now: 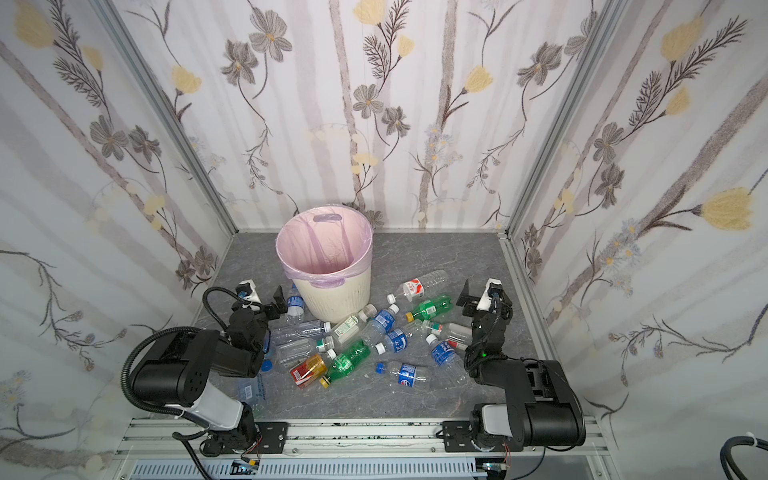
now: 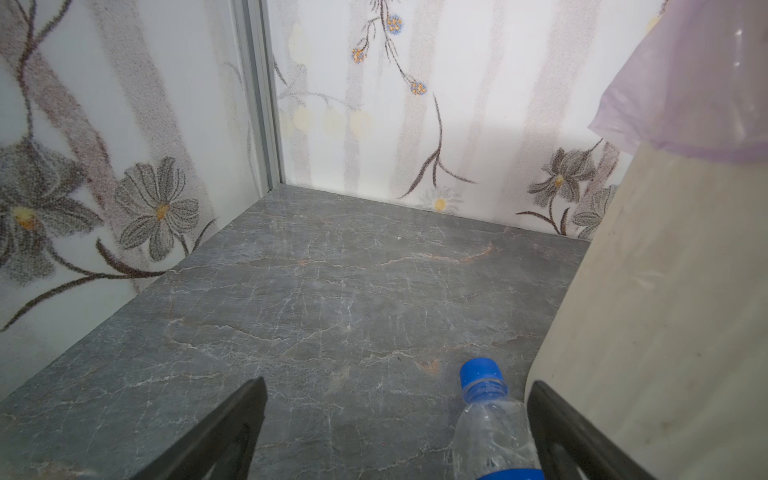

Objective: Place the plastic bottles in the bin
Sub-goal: 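Raise both grippers from rest toward the bottles near the bin, then reach the right gripper down and grasp the green soda bottle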

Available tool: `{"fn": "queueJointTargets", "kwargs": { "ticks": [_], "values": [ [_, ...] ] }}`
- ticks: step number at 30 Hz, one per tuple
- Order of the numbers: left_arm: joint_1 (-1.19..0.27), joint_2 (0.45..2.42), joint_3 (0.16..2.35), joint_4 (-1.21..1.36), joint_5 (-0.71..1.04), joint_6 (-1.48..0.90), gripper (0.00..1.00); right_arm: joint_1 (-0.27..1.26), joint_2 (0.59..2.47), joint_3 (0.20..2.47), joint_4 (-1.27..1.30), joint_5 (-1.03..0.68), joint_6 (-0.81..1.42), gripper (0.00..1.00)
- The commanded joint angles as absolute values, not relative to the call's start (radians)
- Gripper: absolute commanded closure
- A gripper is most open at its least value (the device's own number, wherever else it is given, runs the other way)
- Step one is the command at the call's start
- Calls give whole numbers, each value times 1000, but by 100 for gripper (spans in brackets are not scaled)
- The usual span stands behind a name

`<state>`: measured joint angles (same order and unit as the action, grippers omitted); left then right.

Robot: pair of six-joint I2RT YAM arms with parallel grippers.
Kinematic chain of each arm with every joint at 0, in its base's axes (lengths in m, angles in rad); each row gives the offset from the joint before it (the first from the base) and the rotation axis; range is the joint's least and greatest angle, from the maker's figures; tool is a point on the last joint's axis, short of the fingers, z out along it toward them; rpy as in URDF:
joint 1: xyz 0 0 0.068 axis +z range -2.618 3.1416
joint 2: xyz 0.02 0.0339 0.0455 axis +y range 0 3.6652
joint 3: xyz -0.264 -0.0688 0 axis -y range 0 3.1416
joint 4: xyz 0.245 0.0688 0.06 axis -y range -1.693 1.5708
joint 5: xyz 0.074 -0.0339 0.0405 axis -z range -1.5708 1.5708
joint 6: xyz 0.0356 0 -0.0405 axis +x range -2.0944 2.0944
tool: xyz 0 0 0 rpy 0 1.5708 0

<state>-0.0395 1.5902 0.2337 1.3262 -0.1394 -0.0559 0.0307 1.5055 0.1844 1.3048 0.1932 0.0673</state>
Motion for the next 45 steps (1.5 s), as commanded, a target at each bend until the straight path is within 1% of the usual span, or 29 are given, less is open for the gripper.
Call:
{"fn": "queueJointTargets", "kwargs": {
  "ticks": [1,16,19,23,25,30,34,39,45],
  "values": [
    [-38,1588,241,1344,-140,-55,0,32,1508,190,1330,200,62,0],
    [-38,1588,240,1344,-140,-55,0,31,1506,189,1330,201,61,0],
    [-38,1588,240,1343,-140,-55,0,28,1507,199,1317,157,49,0],
    [-40,1543,230,1330,-184,-70,0,29,1468,208,1268,161,49,0],
    [-40,1487,229,1281,-192,-74,0,29,1417,229,1185,177,51,0],
    [-40,1350,272,1068,-219,-101,0,31,1274,345,808,220,51,0],
    [-47,1263,334,882,-250,-123,0,31,1199,409,645,229,58,0],
    [-54,1172,423,649,-268,-163,0,34,1204,588,342,195,99,0],
    [-68,1126,526,396,-248,-244,0,51,1233,733,116,171,170,1]
  ]
}}
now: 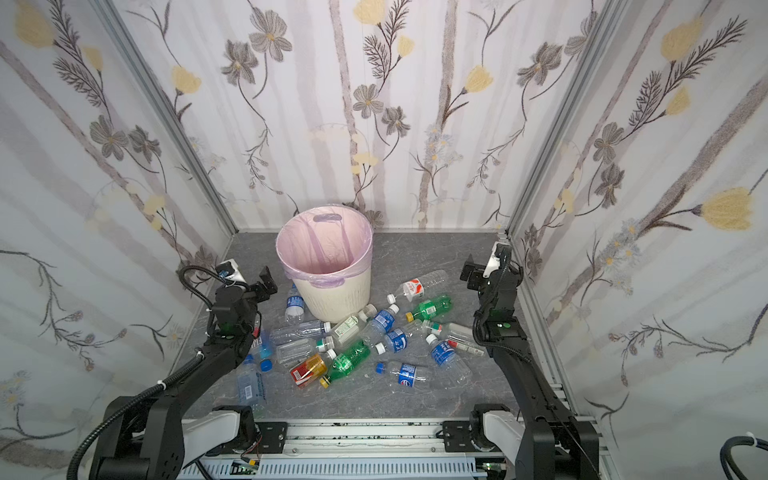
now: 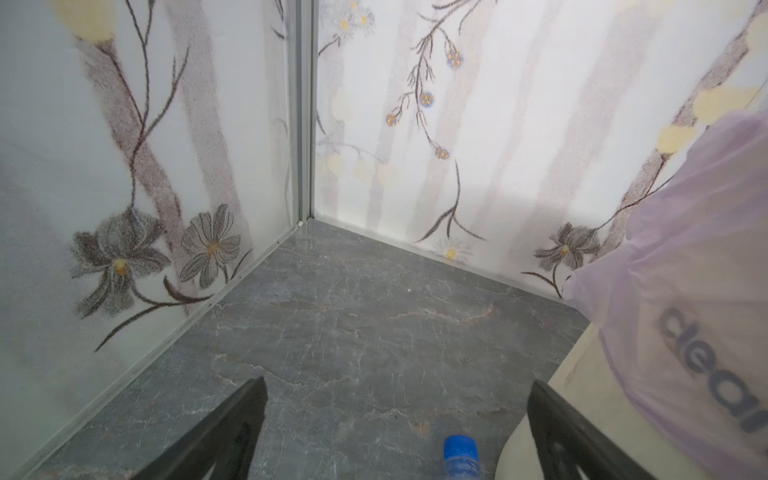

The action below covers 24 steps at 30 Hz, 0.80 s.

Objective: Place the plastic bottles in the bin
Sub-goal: 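Reach the right gripper down and grasp the green soda bottle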

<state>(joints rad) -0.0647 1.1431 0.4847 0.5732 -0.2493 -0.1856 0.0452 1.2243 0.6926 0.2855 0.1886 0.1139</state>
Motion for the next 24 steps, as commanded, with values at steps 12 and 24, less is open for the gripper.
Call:
{"fn": "queueJointTargets", "kwargs": {
  "ticks": [12,24],
  "values": [
    [-93,994,697,31,-128,-315,0,82,1331,898,-247,20,333,5],
    [-105,867,724,-207,-90,-233,0,161,1413,824,-252,-35,474,12]
  ]
}}
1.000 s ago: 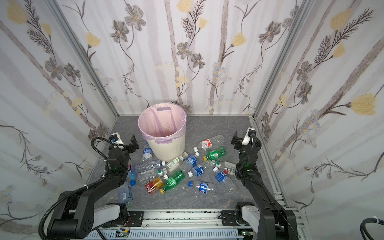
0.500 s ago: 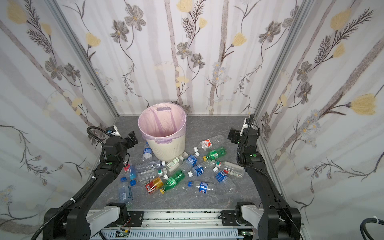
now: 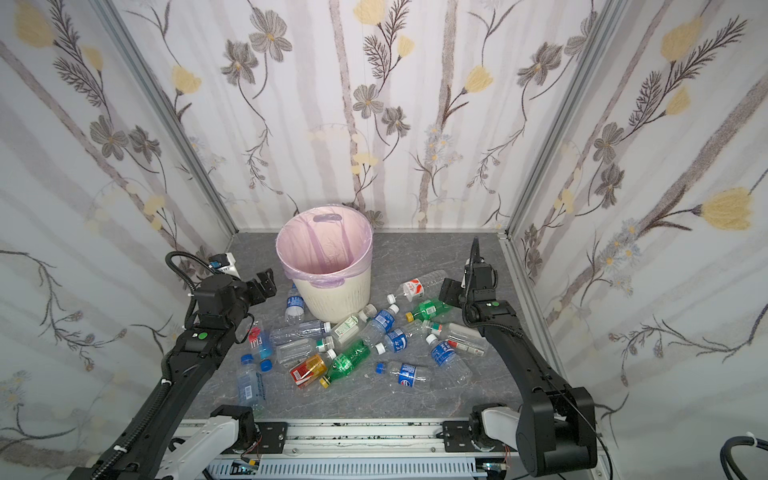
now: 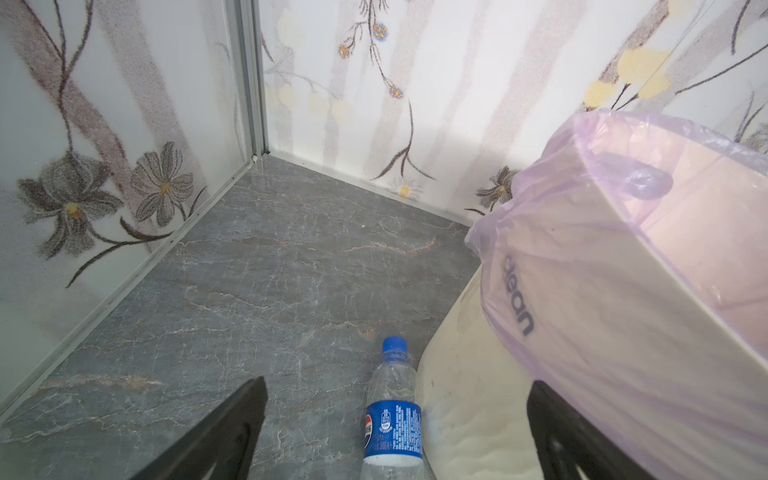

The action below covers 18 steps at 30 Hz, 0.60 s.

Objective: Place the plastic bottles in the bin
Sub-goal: 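Reach the right gripper down and grasp the green soda bottle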

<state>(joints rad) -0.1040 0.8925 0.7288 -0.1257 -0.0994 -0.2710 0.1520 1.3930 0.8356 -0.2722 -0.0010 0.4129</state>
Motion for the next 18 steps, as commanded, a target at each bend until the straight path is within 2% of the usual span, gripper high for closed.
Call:
{"fn": "queueJointTargets", "kwargs": {
  "ticks": [1,7,18],
  "values": [
    [-104,852,712,-215,-91,-228,0,162,1421,816,-239,-40,486,12],
    [-105,797,669,-224,-77,-230,0,186,1490,771,-120,-101,584,19],
    [-106,811,674,-224,-53,-219,0,233,1654,768,-7,-88,681,21]
  ]
}}
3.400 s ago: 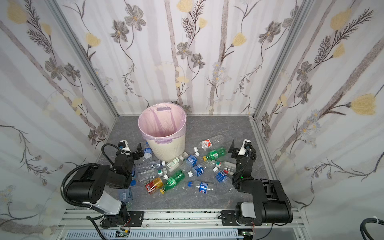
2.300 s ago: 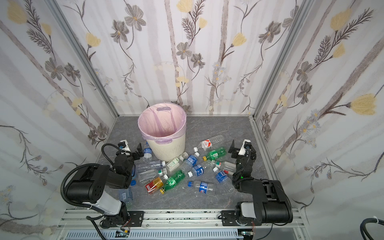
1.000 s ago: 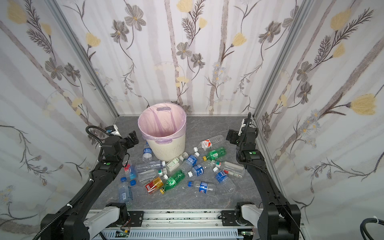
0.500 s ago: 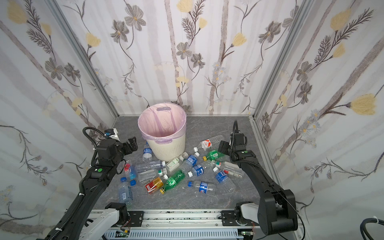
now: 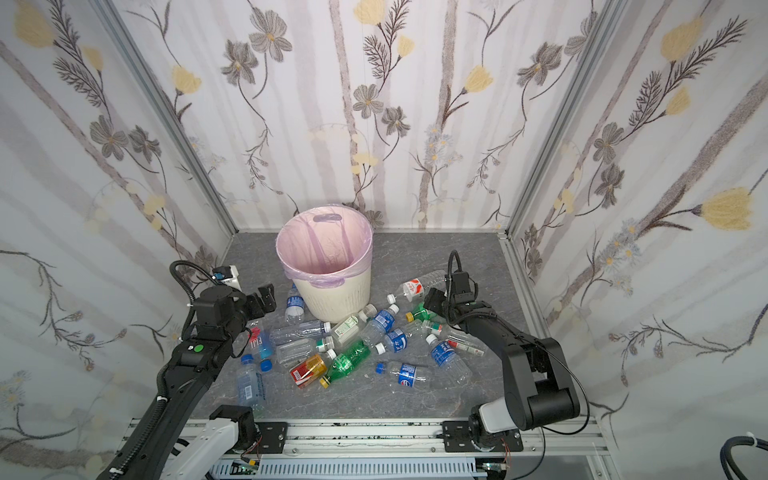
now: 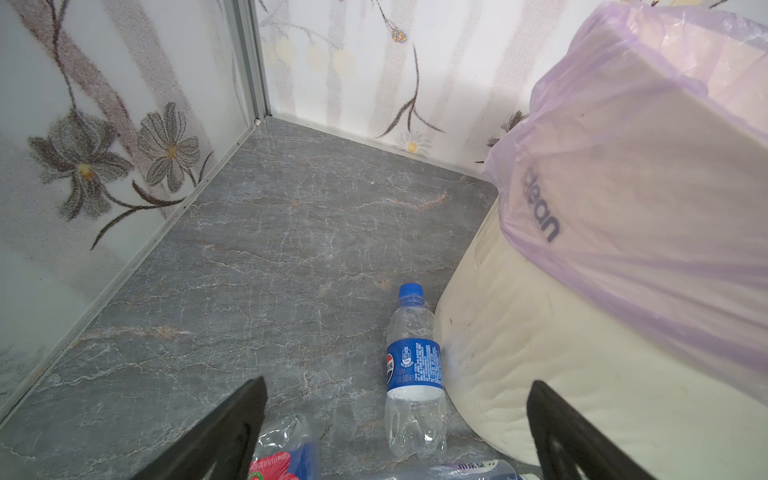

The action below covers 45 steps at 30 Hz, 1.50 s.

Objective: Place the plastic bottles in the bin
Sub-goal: 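Reach the right gripper down and grasp the green soda bottle, then lift the green bottle with the right gripper and carry it over the bin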

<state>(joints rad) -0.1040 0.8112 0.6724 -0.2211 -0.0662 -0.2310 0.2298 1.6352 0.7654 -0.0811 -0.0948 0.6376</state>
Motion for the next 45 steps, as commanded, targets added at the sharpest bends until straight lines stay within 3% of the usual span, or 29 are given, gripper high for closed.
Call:
{"fn": "queueJointTargets", "kwargs": {
  "ticks": [1,26,34,45],
  "values": [
    [-105,809,674,-224,-54,-221,0,233,1663,771,-3,-85,684,21],
    [-104,797,670,-223,-63,-209,0,229,1887,914,45,-34,706,25],
    [-104,786,664,-223,-65,-209,0,215,1939,938,40,-59,703,34],
    [-105,804,667,-223,-71,-217,0,212,1856,935,27,21,673,47]
  ]
}}
